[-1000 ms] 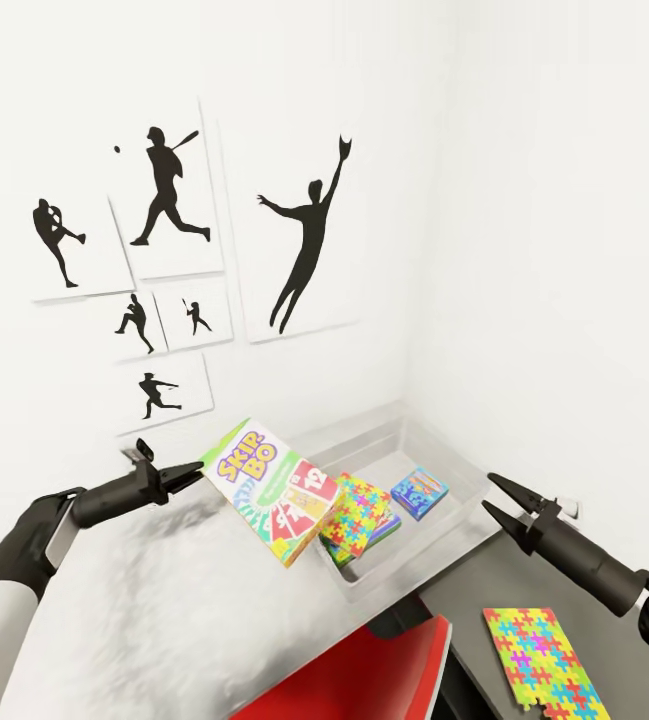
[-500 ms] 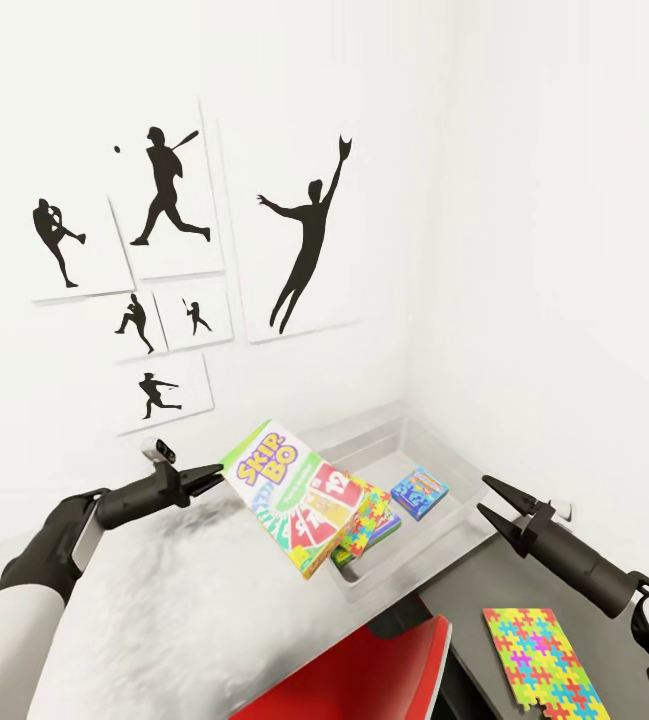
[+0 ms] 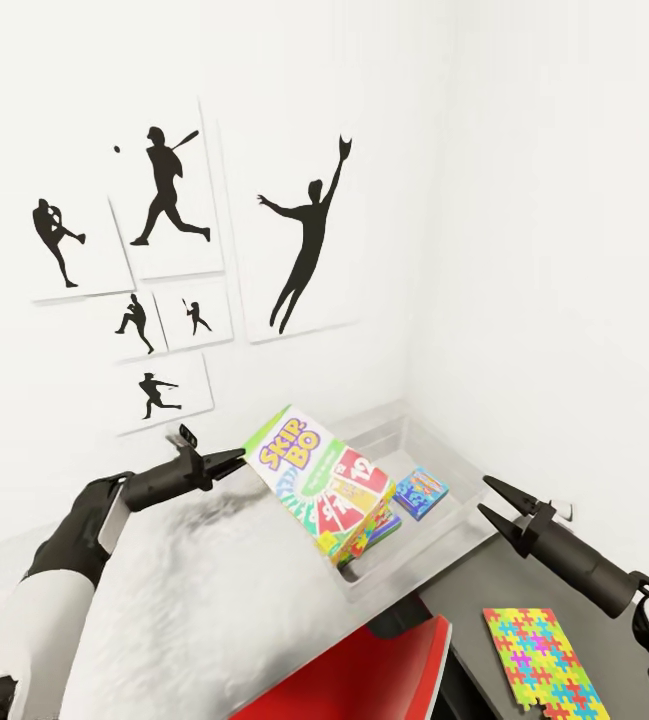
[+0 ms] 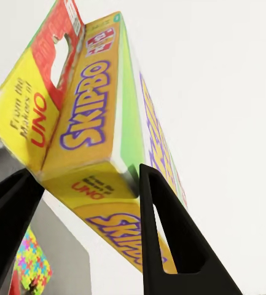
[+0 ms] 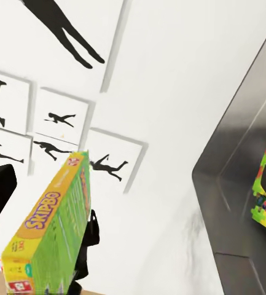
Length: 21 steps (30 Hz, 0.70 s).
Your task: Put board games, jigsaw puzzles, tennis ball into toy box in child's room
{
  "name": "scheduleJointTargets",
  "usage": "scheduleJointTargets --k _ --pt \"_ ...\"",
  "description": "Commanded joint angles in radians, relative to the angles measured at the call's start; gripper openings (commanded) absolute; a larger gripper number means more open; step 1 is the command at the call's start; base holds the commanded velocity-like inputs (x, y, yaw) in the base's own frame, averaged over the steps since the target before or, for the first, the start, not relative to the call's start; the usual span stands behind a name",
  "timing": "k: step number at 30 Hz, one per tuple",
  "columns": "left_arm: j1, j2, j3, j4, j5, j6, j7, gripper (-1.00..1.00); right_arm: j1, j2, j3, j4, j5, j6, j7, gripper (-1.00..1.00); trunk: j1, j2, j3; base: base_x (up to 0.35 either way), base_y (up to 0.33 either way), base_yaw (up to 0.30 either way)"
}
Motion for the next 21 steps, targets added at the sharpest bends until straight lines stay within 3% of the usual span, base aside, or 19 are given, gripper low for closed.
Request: scheduleJointTargets --k 1,4,7,9,12,17,21 --pt "-0.002 -0.126 0.012 -0.031 0.001 0.01 0.099 -1.0 -0.001 0.0 -0.002 0.001 0.005 0.005 0.006 1.0 0.001 -0.002 -0.002 0.0 0.0 0.0" --pt "-0.003 -0.172 0.078 -0.039 0.001 0.007 0.146 -1.0 -0.001 -0.002 -0.003 0.004 0.004 0.005 0.006 1.0 0.001 -0.002 -0.002 0.0 0.0 0.0" --pt "-0.003 -0.228 0.157 -0.065 0.002 0.002 0.258 -1.0 -0.002 -0.003 -0.003 0.005 0.004 0.005 0.007 1.0 0.001 -0.002 -0.002 0.0 0.0 0.0" --pt "-0.003 -0.246 0.177 -0.077 0.003 0.0 0.309 -1.0 -0.001 -0.003 -0.003 0.006 0.004 0.005 0.008 1.0 0.001 -0.002 -0.002 0.0 0.0 0.0" --pt "-0.003 -0.262 0.193 -0.086 0.004 -0.001 0.353 -1.0 -0.001 -0.003 -0.003 0.007 0.004 0.006 0.008 1.0 0.001 -0.002 -0.002 0.0 0.0 0.0" --pt "-0.003 -0.271 0.198 -0.089 0.012 -0.001 0.37 -1.0 -0.001 -0.003 -0.003 0.008 0.004 0.006 0.008 1.0 0.001 -0.002 -0.002 0.0 0.0 0.0" --pt "-0.003 -0.293 0.199 -0.09 0.02 -0.019 0.38 -1.0 -0.001 -0.003 -0.003 0.009 0.004 0.006 0.009 1.0 0.001 -0.002 -0.002 0.0 0.0 0.0"
